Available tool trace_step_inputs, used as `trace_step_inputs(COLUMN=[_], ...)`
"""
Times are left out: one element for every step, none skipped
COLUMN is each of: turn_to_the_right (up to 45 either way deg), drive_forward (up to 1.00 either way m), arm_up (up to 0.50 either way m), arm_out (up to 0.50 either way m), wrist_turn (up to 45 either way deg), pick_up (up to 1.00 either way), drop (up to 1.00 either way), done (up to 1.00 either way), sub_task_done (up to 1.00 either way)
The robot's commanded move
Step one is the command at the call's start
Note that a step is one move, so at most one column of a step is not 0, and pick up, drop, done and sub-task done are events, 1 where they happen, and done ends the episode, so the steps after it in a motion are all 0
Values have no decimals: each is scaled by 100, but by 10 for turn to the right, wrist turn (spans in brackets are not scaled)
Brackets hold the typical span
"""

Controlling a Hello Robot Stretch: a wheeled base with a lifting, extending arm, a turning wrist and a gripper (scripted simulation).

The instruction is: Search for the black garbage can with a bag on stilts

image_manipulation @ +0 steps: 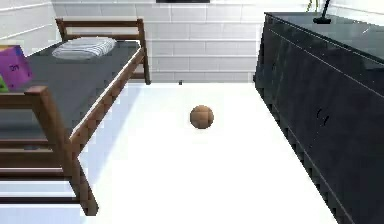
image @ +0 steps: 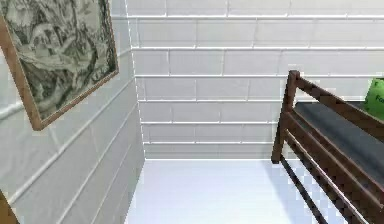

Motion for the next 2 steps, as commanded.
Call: trace_step_inputs(turn_to_the_right=[-450,-450], drive_forward=[0,0], arm_up=[0,0], arm_out=[0,0], wrist_turn=[0,0], pick_up=[0,0], drop=[0,0], done=[0,0], sub_task_done=[0,0])
